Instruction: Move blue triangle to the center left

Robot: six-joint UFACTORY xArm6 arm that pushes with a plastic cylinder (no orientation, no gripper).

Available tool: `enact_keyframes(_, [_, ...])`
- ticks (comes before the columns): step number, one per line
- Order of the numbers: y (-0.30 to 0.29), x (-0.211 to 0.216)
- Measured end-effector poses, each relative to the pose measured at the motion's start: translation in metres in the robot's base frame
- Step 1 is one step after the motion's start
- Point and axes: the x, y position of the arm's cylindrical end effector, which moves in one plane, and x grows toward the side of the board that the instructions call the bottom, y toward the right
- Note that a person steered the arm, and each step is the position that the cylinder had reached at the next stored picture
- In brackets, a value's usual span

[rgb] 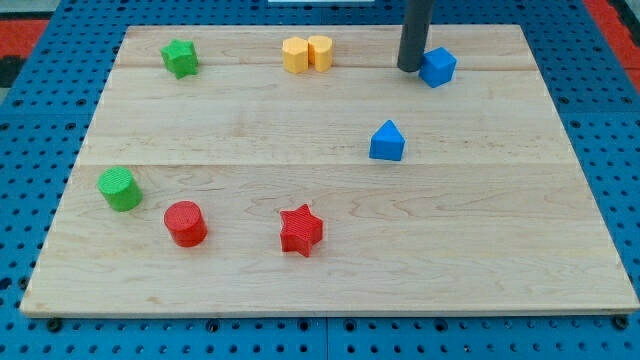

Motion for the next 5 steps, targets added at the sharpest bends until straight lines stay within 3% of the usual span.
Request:
enact_keyframes(3, [-0.021,0.123])
enact_keyframes(4, [-0.032,0.153])
enact_keyframes(5, [-0.032,0.153])
